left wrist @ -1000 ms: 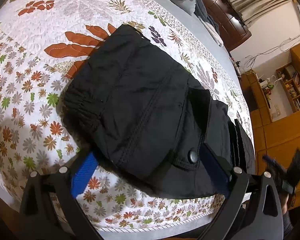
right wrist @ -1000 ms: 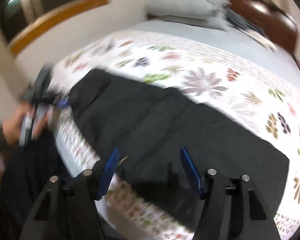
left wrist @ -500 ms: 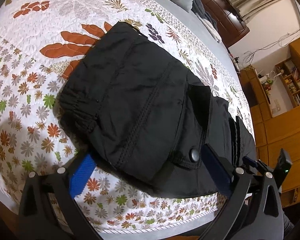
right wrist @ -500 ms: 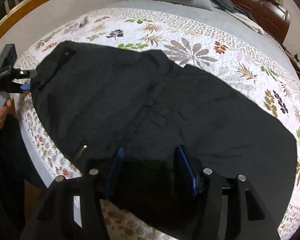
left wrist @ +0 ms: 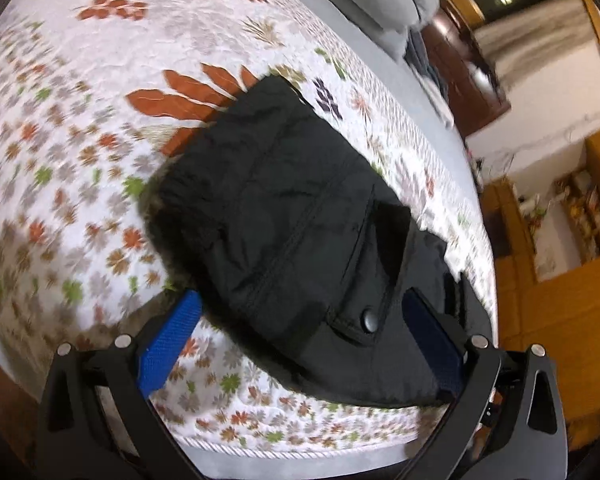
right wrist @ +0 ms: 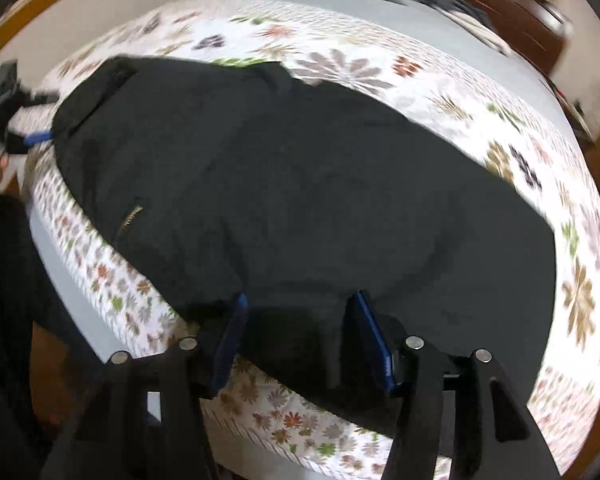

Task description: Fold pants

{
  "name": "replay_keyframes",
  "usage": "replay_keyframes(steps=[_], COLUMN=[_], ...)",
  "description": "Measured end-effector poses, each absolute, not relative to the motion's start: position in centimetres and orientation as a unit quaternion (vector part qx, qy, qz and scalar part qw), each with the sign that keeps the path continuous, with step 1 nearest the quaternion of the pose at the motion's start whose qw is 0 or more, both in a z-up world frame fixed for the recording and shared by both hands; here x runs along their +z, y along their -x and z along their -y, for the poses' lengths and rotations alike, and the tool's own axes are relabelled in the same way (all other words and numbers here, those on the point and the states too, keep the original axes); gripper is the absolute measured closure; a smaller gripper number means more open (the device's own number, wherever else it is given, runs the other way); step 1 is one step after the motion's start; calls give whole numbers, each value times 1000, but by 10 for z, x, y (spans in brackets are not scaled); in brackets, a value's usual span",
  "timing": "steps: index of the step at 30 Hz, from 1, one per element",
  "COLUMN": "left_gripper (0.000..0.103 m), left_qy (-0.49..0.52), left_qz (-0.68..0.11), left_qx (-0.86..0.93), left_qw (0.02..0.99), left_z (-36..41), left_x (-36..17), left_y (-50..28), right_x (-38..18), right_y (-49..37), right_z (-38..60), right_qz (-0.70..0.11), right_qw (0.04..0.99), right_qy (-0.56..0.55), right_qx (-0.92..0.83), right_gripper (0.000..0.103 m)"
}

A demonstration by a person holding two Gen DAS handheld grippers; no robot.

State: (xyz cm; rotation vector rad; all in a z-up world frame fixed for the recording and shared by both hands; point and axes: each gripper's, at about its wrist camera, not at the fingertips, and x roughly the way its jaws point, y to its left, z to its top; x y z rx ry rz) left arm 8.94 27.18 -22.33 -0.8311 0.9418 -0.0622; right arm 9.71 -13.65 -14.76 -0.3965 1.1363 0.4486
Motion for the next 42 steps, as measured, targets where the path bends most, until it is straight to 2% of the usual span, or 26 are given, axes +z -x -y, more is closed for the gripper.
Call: replay_keyframes(steps=[3,5,6,10,15,19,24,29,32,34,35,36,37,38,39,41,42], left_gripper=[3,3,3,3,3,3,3,5,15,38,55,60,63,64,68,71,72], left_qy=[438,466,479,504,552,559,568,557,575,582,578,577,581,588,589,584,582], left_qz=[-409,-392,-381,-364,-358,-349,-354,-366,-355,-356,-360,-363,-363,-359,-357,-352,-349], left_qx=[-13,-3,1,9,17,26,25,2,8,15,16,16,16,13,11,9,7], left_qw=[800,793,790,783,753,752,742,746,737,731,732,731,728,725,725,731,734], left_z=[-289,-299,-303,-310,-309,-305,-307,-295,-299,-306,-307,-307,-308,-309,-310,-308,-307], left_x=[-222,-224,-225,-231,-254,-260,-262,-262,-268,-274,-275,-276,-278,-279,-278,-273,-270], left_y=[-75,-70,-68,-74,-85,-78,-79,-86,-83,-81,-81,-80,-79,-77,-78,-79,-79], right_x=[-100,-65,-54,-37,-76,-122,-183,-209,-220,-226,-228,-229,-228,-227,-226,-221,-217], right_y=[-122,-158,-176,-244,-312,-325,-331,-333,-330,-326,-324,-321,-319,-318,-317,-317,-318], right_z=[119,83,64,-23,-153,-225,-275,-289,-297,-302,-304,-307,-309,-311,-312,-310,-308], right_qz=[-517,-519,-527,-563,-620,-642,-667,-685,-691,-697,-696,-695,-694,-693,-692,-686,-683], right_qw=[798,771,752,667,563,516,463,423,406,390,387,383,378,374,374,377,380], right_qy=[160,151,142,119,165,201,228,210,214,221,224,224,222,225,229,238,238], right_qx=[266,337,370,474,521,530,537,555,558,560,562,566,571,573,574,575,576], right_gripper=[41,22,18,15,14,14,14,14,14,13,15,20,33,40,45,62,65])
